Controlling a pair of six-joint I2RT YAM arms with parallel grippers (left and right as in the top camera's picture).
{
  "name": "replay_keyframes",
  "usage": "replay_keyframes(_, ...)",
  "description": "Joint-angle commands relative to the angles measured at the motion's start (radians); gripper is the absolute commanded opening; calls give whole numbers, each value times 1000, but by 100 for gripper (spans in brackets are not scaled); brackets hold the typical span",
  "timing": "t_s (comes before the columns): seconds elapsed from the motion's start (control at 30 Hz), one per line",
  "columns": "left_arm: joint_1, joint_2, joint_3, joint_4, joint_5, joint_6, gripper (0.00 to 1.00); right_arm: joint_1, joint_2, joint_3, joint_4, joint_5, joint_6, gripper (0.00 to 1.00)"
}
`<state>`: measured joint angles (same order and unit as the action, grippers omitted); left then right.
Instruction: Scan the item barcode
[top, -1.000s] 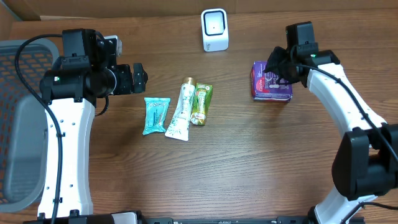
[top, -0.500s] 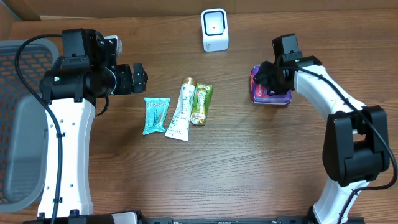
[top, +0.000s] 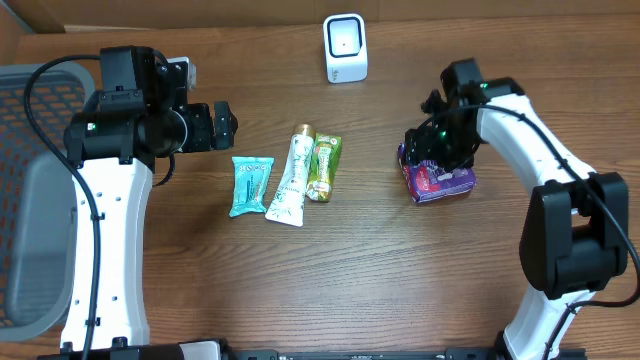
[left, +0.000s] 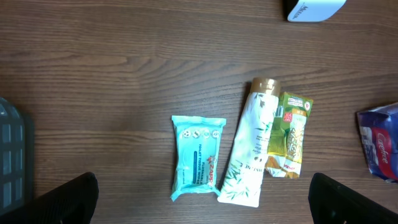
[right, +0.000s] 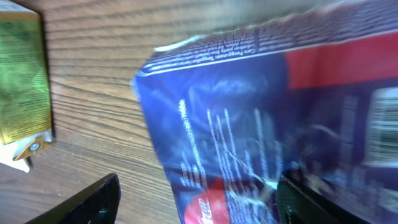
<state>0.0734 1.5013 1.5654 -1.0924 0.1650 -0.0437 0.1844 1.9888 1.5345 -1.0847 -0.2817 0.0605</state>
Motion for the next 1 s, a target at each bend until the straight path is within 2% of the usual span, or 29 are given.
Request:
replay_keyframes(0.0, -5, 4, 26, -1, 8, 25, 99, -14, -55, 104, 23, 25, -79, 81)
replay_keyframes(0.1, -5, 4, 26, -1, 8, 25, 99, -13, -57, 117, 138, 26, 49, 74)
replay_keyframes(0.2, -5, 4, 26, -1, 8, 25, 99, -1, -47, 97, 242, 26, 192, 63)
replay_keyframes(0.33, -5, 4, 26, -1, 8, 25, 100, 38, -18, 63, 319, 47, 312, 54)
replay_keyframes(0.53, -5, 4, 26, -1, 8, 25, 100, 105, 43, 35, 313, 154, 562, 54)
replay_keyframes(0.67, -5, 4, 26, -1, 8, 25, 100, 140, 63, 35, 274, 185, 626, 54)
replay_keyframes(0.83, -5, 4, 26, -1, 8, 25, 99, 158, 63, 35, 170, 191, 624, 55)
replay_keyframes(0.97, -5, 4, 26, -1, 8, 25, 100, 168, 63, 38, 75, 148, 536, 55)
